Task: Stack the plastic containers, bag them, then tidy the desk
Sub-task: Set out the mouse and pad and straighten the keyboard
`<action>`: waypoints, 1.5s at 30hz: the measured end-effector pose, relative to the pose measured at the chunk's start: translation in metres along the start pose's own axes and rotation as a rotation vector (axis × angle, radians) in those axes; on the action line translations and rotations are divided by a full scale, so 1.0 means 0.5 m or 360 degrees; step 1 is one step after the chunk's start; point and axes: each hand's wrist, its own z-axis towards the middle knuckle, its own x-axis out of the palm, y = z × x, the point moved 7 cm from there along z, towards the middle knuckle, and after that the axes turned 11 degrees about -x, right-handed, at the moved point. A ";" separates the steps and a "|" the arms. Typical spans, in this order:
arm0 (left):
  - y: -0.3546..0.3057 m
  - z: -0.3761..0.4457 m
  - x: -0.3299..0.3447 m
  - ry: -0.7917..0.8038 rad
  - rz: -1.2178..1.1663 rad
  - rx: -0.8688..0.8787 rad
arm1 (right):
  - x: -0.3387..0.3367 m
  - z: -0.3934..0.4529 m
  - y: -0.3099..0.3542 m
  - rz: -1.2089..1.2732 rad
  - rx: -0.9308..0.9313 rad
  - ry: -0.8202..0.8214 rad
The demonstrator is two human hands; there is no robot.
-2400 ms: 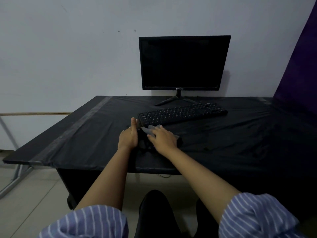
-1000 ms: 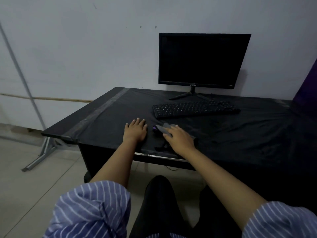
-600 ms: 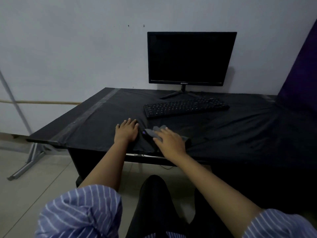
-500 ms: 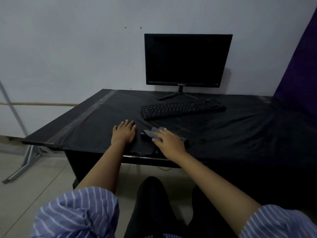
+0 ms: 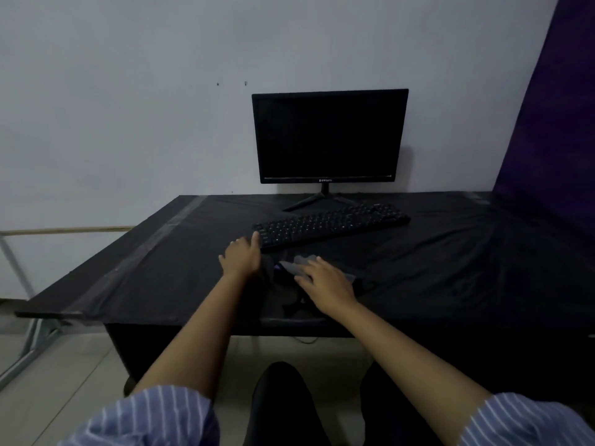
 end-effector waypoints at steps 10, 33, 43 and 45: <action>-0.023 -0.051 0.116 0.0116 0.0382 0.0137 | -0.064 0.053 -0.151 -0.0187 0.0433 0.0014; -0.024 -0.064 0.114 0.0170 0.0687 0.0264 | -0.069 0.077 -0.183 -0.0204 0.0426 -0.0124; -0.025 -0.065 0.111 0.0167 0.0643 0.0245 | -0.051 0.015 -0.111 -0.0087 0.0162 0.0000; -0.024 -0.066 0.110 0.0175 0.0633 0.0241 | -0.082 -0.007 -0.157 -0.0139 0.0292 -0.0018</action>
